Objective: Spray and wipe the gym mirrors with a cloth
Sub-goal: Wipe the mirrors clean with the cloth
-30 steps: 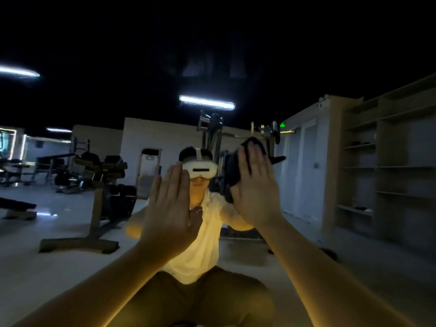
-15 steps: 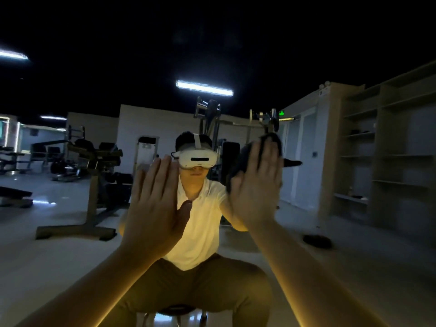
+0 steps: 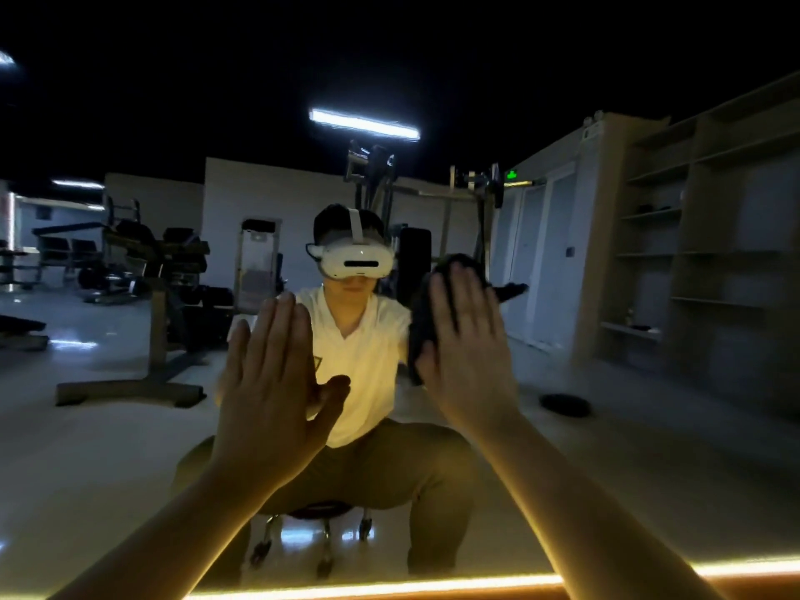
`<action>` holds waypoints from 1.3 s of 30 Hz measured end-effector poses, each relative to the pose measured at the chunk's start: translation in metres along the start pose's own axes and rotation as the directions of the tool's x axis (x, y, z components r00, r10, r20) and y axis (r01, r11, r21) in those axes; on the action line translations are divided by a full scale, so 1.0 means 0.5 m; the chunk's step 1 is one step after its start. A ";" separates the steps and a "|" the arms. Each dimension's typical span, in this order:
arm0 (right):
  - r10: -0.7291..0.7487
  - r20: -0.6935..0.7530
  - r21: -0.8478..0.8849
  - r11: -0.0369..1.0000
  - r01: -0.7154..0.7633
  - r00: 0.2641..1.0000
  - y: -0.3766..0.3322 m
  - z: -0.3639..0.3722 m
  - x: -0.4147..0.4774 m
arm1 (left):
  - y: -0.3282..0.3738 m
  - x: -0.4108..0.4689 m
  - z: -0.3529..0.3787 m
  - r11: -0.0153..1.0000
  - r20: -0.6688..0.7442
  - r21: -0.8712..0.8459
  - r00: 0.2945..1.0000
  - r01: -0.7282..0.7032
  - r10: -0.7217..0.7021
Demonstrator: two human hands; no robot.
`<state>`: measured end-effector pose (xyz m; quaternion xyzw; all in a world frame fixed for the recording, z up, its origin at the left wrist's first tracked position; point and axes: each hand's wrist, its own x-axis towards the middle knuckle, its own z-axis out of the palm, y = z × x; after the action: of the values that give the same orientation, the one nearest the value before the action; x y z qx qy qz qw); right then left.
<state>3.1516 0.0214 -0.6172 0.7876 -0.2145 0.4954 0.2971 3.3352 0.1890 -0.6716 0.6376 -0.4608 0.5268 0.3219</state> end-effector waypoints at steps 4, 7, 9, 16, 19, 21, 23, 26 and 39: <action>0.319 -0.042 -0.011 0.947 -0.320 0.947 0.117 -0.012 -0.052 | 0.021 -0.001 0.015 0.999 0.007 0.021 0.999 0.040 -0.041; 0.459 -0.089 0.026 0.888 -0.459 0.884 0.101 -0.001 -0.053 | 0.014 -0.001 0.014 1.000 -0.005 -0.001 1.000 0.025 -0.025; 0.497 -0.114 0.073 0.868 -0.491 0.860 0.056 0.005 -0.036 | 0.007 -0.003 0.008 0.999 -0.015 -0.028 1.000 0.020 -0.021; 0.159 -0.094 0.116 0.982 -0.148 0.983 -0.174 0.037 -0.009 | -0.041 -0.083 -0.003 0.994 -0.034 -0.098 0.998 0.057 -0.061; -0.139 -0.066 0.143 0.979 0.147 0.988 -0.259 0.062 -0.051 | -0.044 -0.096 -0.004 0.992 -0.044 -0.103 0.996 0.067 -0.072; -0.286 -0.058 0.126 0.948 0.291 0.957 -0.266 0.075 -0.090 | -0.032 -0.100 -0.008 0.991 -0.029 -0.110 0.996 0.079 -0.083; -0.301 -0.055 0.096 0.948 0.305 0.952 -0.232 0.080 -0.125 | -0.018 -0.111 -0.003 0.993 -0.008 -0.105 0.998 0.061 -0.062; -0.180 -0.025 0.044 0.983 0.181 0.983 -0.143 0.075 -0.162 | 0.001 -0.128 0.014 0.994 0.038 -0.105 0.999 0.030 -0.026; 0.553 -0.132 0.208 0.827 -0.522 0.823 -0.033 0.074 -0.195 | 0.023 -0.135 0.024 0.994 0.050 -0.092 0.998 0.052 -0.048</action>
<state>3.1453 0.0125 -0.7219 0.6665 -0.3584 0.6463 0.0983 3.3278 0.1907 -0.7405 0.6456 -0.4763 0.4812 0.3531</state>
